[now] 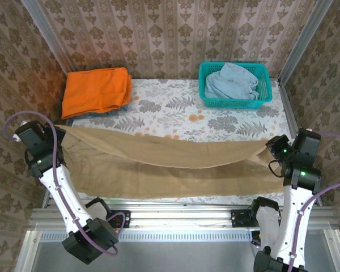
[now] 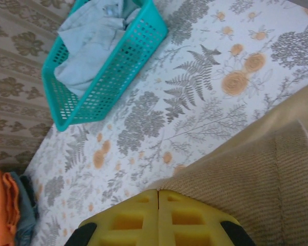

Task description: Fold and stack the trousers

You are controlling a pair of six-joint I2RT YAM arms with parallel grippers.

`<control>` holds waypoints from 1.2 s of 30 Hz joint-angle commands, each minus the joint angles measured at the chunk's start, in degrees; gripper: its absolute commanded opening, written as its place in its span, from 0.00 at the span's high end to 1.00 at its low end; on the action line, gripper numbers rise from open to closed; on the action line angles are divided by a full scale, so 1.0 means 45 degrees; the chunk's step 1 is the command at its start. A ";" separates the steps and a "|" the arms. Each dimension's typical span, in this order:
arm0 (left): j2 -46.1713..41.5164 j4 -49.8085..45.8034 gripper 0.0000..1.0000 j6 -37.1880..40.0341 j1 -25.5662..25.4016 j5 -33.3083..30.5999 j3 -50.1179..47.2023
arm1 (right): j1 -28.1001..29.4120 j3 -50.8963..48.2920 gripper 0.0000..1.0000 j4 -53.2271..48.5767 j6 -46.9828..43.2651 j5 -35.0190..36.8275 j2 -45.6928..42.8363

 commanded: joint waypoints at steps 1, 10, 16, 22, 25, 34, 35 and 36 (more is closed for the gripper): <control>0.0211 0.0321 1.00 0.0232 0.0335 0.0535 0.0749 | -0.0130 0.0177 1.00 0.0911 0.0563 -0.0754 0.0690; 0.4566 0.2640 1.00 -0.0532 0.0018 0.1108 0.1953 | -0.0101 0.1533 1.00 0.4770 0.1359 -0.0631 0.6119; 0.8367 0.3407 1.00 -0.0207 -0.1498 0.0585 0.3549 | 0.0873 0.3878 1.00 0.5620 0.1124 -0.0001 1.1392; 1.1630 0.3454 1.00 0.0160 -0.2134 0.0433 0.5458 | 0.1318 0.6505 0.97 0.5782 0.1277 0.0196 1.4980; 1.2847 0.2671 0.82 0.0509 -0.2255 0.0796 0.6945 | 0.1502 0.8016 0.68 0.4914 0.1027 0.0386 1.6025; 0.9515 0.2431 0.00 0.0259 -0.2613 0.1139 0.5102 | 0.2553 0.5879 0.51 0.5196 0.0401 0.0851 1.2605; 0.8794 0.2270 0.00 0.0271 -0.2828 0.0994 0.4514 | 0.2936 0.5377 0.52 0.5275 0.0321 0.0863 1.2097; 0.7874 0.2354 0.00 0.0321 -0.3156 0.0905 0.3672 | 0.3459 0.4638 0.52 0.5413 0.0251 0.0899 1.1512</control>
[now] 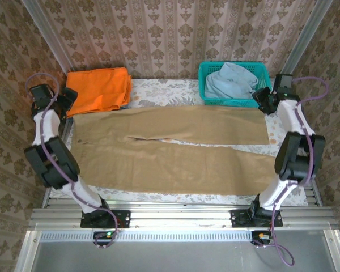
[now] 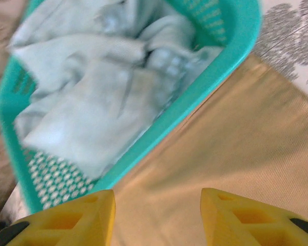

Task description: Fold and stack the trousers

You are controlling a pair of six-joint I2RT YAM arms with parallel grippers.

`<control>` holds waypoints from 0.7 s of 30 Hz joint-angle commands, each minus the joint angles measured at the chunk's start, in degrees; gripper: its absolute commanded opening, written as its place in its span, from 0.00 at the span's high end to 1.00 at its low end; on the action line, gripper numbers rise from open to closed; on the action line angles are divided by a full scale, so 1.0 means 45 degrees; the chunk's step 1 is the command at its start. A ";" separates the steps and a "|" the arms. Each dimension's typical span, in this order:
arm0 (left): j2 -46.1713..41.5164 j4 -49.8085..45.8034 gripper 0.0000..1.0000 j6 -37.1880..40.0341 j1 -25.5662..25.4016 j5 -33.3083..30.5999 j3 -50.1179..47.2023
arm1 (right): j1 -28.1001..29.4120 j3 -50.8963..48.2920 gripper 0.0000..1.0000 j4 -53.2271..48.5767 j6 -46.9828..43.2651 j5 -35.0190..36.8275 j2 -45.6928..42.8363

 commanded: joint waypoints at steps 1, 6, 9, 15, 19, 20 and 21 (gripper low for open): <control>-0.2916 -0.0434 0.00 0.0331 -0.1030 0.0025 -0.2079 | 0.1611 -0.1737 0.53 0.0199 -0.0412 0.0304 -0.1979; -0.6831 -0.0643 0.02 0.0381 -0.3545 -0.0958 -0.6798 | 0.6077 -0.4416 0.64 0.1052 -0.0567 0.0944 -0.2958; -0.8913 -0.0966 0.03 -0.0080 -0.4563 -0.1728 -0.9120 | 0.8599 -0.4602 0.72 0.1137 -0.0836 0.0809 -0.1960; -1.1730 -0.1238 0.04 -0.1415 -0.5454 -0.2964 -1.2543 | 1.0976 -0.4399 0.92 0.1251 -0.1141 0.0806 0.0345; -1.2370 -0.1620 0.08 -0.2446 -0.5532 -0.3517 -1.3708 | 1.1189 -0.4882 0.96 0.1207 -0.1322 0.1026 0.0926; -1.2429 -0.1856 0.09 -0.2694 -0.5547 -0.3510 -1.3841 | 1.1178 -0.5071 0.96 0.1167 -0.1343 0.1037 0.0954; -1.2533 -0.1997 0.12 -0.2756 -0.5565 -0.3366 -1.3992 | 1.1189 -0.5307 0.97 0.1117 -0.1365 0.1030 0.0908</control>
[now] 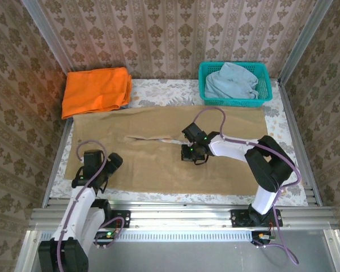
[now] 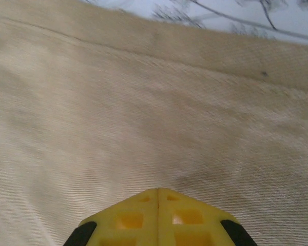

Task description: Fold and stack the trousers

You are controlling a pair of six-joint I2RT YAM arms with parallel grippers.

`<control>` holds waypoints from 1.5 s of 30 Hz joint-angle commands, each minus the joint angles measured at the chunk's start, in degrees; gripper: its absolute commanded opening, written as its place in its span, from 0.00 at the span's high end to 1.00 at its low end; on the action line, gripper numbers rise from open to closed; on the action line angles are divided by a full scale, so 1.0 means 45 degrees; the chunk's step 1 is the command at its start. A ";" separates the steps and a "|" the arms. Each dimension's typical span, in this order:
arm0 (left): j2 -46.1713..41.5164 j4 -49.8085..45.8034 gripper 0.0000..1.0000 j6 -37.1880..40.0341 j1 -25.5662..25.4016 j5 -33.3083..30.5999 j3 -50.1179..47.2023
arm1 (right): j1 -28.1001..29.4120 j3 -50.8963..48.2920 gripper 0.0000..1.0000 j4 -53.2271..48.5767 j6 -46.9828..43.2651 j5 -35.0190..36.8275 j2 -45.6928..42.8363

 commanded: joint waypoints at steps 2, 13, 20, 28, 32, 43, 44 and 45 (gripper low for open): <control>-0.0682 -0.1041 0.22 -0.1215 -0.0253 -0.0209 -0.0445 | -0.0021 -0.1013 0.97 -0.0090 -0.0240 0.0444 -0.0143; -0.4249 -0.5141 1.00 -0.4096 -0.3464 -0.0466 -0.0751 | -0.2001 -0.4359 0.97 -0.0184 -0.0073 -0.0806 -0.2846; -0.4798 -0.6253 1.00 -0.5019 -0.5180 -0.1508 0.0700 | -0.4191 -0.3339 0.82 -0.1931 -0.1219 -0.1143 -0.5325; 0.0042 -0.1812 1.00 -0.2897 -0.4863 -0.2483 0.2595 | -0.6078 0.1245 0.80 -0.2090 -0.1031 0.0839 -0.2117; 0.2888 0.0917 1.00 -0.2231 -0.4078 -0.2703 0.2981 | -0.6752 0.3809 0.98 -0.2670 -0.0943 0.1716 0.1053; 0.7063 0.5698 1.00 -0.2606 -0.0581 0.0080 0.2109 | -0.9079 0.2755 1.00 -0.2868 -0.0356 0.0416 0.2654; 0.7244 0.5867 1.00 -0.2617 -0.0472 0.0223 0.2073 | -0.9447 0.2402 1.00 -0.2402 -0.0109 -0.0006 0.2549; 0.7425 0.5975 1.00 -0.2598 -0.0335 0.0338 0.2068 | -0.9860 0.1994 1.00 -0.2020 0.0071 -0.0733 0.2361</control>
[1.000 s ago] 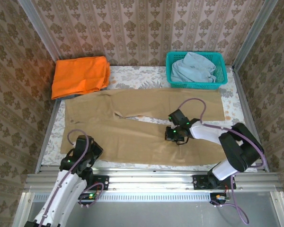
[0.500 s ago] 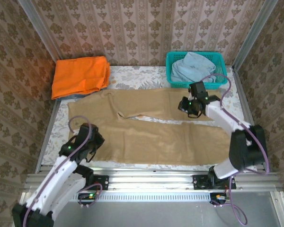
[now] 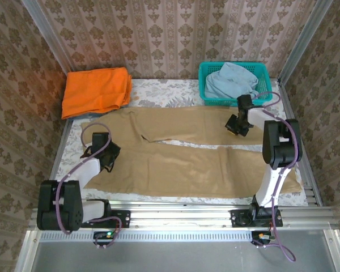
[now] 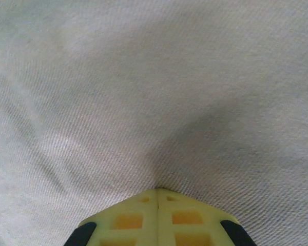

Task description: Fold and stack the trousers

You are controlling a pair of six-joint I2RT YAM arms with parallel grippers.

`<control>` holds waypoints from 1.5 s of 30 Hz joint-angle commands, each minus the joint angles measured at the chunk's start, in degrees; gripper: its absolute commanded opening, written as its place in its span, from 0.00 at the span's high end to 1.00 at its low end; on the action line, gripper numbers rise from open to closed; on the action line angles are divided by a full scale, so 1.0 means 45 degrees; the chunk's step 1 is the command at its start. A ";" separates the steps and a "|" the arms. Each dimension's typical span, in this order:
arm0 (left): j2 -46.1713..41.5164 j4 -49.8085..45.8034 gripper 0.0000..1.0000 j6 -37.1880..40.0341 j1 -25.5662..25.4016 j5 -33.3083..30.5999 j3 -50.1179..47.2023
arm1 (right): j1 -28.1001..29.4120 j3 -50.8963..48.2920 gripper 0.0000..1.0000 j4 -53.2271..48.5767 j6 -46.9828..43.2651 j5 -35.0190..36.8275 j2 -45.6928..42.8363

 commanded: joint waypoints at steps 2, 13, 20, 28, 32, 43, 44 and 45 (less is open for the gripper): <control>0.0503 0.1213 1.00 0.0123 0.0491 0.0926 -0.0238 | -0.1374 -0.1424 1.00 0.0044 0.0881 -0.1039 -0.0470; 0.0001 0.1116 1.00 0.0782 0.1977 0.1485 -0.0990 | -0.3015 -0.1166 1.00 0.0057 0.0617 -0.2278 -0.0865; 0.0195 -0.0476 1.00 0.2755 0.2183 0.1589 0.1235 | -0.1281 -0.0281 0.93 -0.0473 -0.0069 -0.2422 -0.1228; -0.2014 -0.2474 0.87 0.3759 0.1007 0.1284 0.1977 | 0.2067 -0.2378 0.91 -0.0344 -0.0139 -0.1473 -0.3673; -0.2333 -0.2590 0.78 0.3329 -0.0109 0.1082 0.1722 | 0.4224 -0.3284 0.91 0.0329 0.0574 -0.1756 -0.4056; -0.1738 -0.1286 0.63 0.2226 -0.0278 0.0942 -0.0447 | 0.6840 -0.3712 0.91 0.0495 0.0709 -0.1447 -0.2836; -0.1475 -0.0941 0.63 0.2112 -0.0015 0.1168 -0.0684 | 0.6837 -0.3704 0.91 0.0414 0.0637 -0.1438 -0.2694; -0.1158 -0.0510 0.63 0.2043 0.0318 0.1536 -0.0921 | 0.6838 -0.3695 0.92 0.0339 0.0552 -0.1411 -0.2585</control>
